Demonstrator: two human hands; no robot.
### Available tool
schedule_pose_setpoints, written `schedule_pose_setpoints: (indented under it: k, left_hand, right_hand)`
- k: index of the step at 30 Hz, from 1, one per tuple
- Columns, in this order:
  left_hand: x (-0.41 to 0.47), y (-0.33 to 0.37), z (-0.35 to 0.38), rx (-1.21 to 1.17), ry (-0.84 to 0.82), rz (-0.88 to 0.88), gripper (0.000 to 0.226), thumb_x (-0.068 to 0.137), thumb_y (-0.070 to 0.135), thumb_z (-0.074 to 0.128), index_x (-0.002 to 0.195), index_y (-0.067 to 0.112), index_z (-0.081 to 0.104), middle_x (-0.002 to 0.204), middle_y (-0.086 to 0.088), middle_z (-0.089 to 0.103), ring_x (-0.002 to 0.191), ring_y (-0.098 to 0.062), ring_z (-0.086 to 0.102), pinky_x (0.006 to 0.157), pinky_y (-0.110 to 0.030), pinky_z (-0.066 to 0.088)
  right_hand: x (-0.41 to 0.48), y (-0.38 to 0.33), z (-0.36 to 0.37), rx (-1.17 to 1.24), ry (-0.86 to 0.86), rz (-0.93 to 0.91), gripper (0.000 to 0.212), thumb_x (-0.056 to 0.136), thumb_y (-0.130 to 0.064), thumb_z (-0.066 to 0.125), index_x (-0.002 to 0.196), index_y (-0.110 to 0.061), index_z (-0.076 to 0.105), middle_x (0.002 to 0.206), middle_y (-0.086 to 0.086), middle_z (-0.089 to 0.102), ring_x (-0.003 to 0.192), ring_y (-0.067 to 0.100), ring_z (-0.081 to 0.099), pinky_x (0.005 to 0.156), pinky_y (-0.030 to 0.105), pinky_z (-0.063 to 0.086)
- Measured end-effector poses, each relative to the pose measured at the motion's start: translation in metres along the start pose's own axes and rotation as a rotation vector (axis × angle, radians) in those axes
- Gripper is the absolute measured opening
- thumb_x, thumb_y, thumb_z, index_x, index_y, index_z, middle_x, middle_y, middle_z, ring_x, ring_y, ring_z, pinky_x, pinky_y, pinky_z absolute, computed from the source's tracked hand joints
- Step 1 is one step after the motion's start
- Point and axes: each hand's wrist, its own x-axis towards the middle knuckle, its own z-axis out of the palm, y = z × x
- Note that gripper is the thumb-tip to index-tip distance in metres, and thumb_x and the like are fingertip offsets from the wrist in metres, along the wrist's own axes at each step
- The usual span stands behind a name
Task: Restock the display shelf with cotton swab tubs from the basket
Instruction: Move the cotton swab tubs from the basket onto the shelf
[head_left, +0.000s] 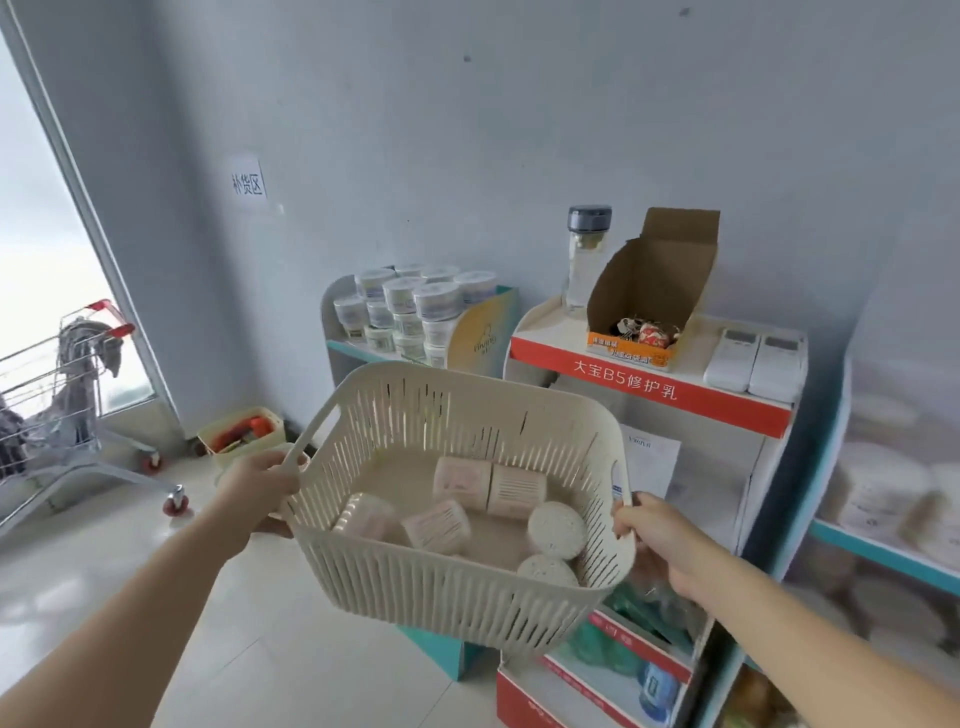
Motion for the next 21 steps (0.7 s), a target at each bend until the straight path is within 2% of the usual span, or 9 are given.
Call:
schedule_pose_setpoints:
  k: [2,4,7,11,14,18,21]
  left_hand:
    - [-0.003,0.015,-0.006,-0.014,0.018,0.017,0.032,0.082,-0.010,0.048,0.099,0.013,0.061,0.086,-0.019,0.058,0.066,-0.034,0.058,0.042,-0.040,0.056]
    - [-0.006,0.028,-0.013,-0.016,0.023,0.042,0.029,0.082,-0.011,0.048,0.095,0.011,0.062,0.081,-0.017,0.056,0.062,-0.033,0.057,0.042,-0.041,0.056]
    - [-0.010,0.044,-0.020,-0.019,0.017,0.059,0.029,0.080,-0.013,0.047,0.090,0.008,0.065,0.077,-0.017,0.057,0.059,-0.033,0.056,0.041,-0.043,0.056]
    - [-0.015,0.062,-0.022,-0.035,0.018,0.039,0.027,0.082,-0.012,0.049,0.099,0.004,0.062,0.080,-0.020,0.058,0.058,-0.036,0.058,0.035,-0.039,0.053]
    - [-0.016,0.069,-0.015,-0.046,0.002,0.035,0.027,0.083,-0.012,0.048,0.102,0.003,0.060,0.082,-0.020,0.057,0.058,-0.036,0.057,0.033,-0.038,0.052]
    - [-0.013,0.064,0.002,-0.044,-0.053,0.016,0.030,0.083,-0.013,0.048,0.107,0.000,0.060,0.091,-0.023,0.053,0.064,-0.037,0.057,0.036,-0.040,0.053]
    - [-0.013,0.055,0.020,-0.023,-0.108,-0.008,0.032,0.082,-0.013,0.047,0.110,-0.003,0.059,0.083,-0.021,0.055,0.061,-0.037,0.059,0.039,-0.040,0.054]
  right_hand:
    - [-0.001,-0.014,0.000,-0.009,0.014,-0.038,0.015,0.082,0.003,0.046,0.087,-0.010,0.053,0.086,0.012,0.058,0.072,0.025,0.057,0.055,0.028,0.051]
    - [-0.003,-0.029,-0.001,0.022,0.037,-0.056,0.014,0.079,0.001,0.049,0.084,-0.011,0.055,0.092,0.011,0.058,0.091,0.030,0.056,0.075,0.039,0.049]
    - [-0.010,-0.053,-0.001,0.158,0.035,-0.060,0.021,0.075,0.005,0.049,0.082,-0.014,0.054,0.096,0.016,0.057,0.093,0.033,0.053,0.068,0.039,0.045]
    - [-0.023,-0.073,-0.009,0.214,0.030,-0.099,0.026,0.074,0.010,0.048,0.085,-0.013,0.053,0.093,0.013,0.052,0.088,0.028,0.049,0.064,0.036,0.040]
    - [-0.029,-0.071,-0.018,0.233,0.040,-0.118,0.027,0.073,0.012,0.046,0.085,-0.011,0.053,0.097,0.014,0.052,0.094,0.030,0.048,0.070,0.040,0.040]
    - [-0.034,-0.053,-0.030,0.257,0.089,-0.114,0.026,0.075,0.015,0.041,0.087,-0.009,0.046,0.098,0.014,0.049,0.092,0.029,0.045,0.074,0.039,0.039]
    - [-0.037,-0.037,-0.042,0.234,0.120,-0.111,0.028,0.074,0.014,0.041,0.082,-0.012,0.046,0.110,0.015,0.055,0.105,0.031,0.049,0.090,0.045,0.046]
